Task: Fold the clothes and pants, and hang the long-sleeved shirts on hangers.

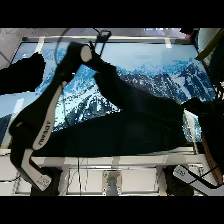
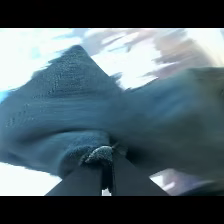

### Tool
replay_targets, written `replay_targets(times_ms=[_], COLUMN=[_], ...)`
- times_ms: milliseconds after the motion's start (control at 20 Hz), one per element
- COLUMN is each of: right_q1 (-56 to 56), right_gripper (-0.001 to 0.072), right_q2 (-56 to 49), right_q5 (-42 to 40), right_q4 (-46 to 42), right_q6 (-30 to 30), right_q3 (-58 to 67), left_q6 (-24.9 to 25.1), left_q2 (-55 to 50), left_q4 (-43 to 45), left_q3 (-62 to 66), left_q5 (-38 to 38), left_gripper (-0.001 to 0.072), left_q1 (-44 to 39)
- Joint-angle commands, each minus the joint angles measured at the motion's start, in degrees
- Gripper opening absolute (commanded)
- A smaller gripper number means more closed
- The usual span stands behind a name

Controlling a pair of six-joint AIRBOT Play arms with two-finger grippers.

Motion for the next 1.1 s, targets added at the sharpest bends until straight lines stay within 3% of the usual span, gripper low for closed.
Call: replay_targets(times_ms=[0,200,350,400,450,500,700,850,900,1050], right_q1=[3.0,10.3,14.8,15.9,17.0,18.1,24.2,27.3,28.1,31.1], right_gripper=[0.0444,0.0444,0.0444,0.0444,0.0445,0.0446,0.0446,0.0467,0.0505,0.0513], right_q2=[0.8,1.0,1.0,1.0,1.0,1.0,-2.0,-12.4,-16.9,-30.6], right_q5=[2.5,1.2,-4.5,-7.0,-9.4,-11.2,-17.7,-16.0,-13.9,-8.9], right_q4=[2.8,2.8,2.7,2.8,2.8,2.7,2.6,4.0,4.9,5.1], right_q6=[0.0,0.1,0.5,1.5,2.2,2.2,2.1,3.0,3.0,4.4], right_q3=[0.0,0.0,0.0,0.0,0.0,0.0,0.1,6.4,10.7,26.3], left_q6=[-1.1,-1.5,-4.4,-4.3,-4.3,-4.1,-4.2,-4.2,-4.1,-6.2], left_q2=[9.5,13.4,12.0,11.1,9.9,9.3,12.3,16.4,17.6,20.7], left_q4=[29.0,30.5,25.4,22.9,21.4,21.6,25.0,30.3,30.5,30.1], left_q3=[-0.1,-7.2,-13.7,-14.6,-14.7,-14.7,-14.4,-14.4,-14.4,-15.5], left_q5=[-17.9,-28.2,-24.0,-21.0,-18.6,-15.7,-6.7,-9.9,-11.4,-17.3], left_gripper=[0.002,0.0021,0.0038,0.0186,0.0535,0.0707,0.07,0.07,0.0699,0.0699], left_q1=[1.5,8.3,11.9,11.9,11.7,10.9,9.2,11.5,13.4,22.0])
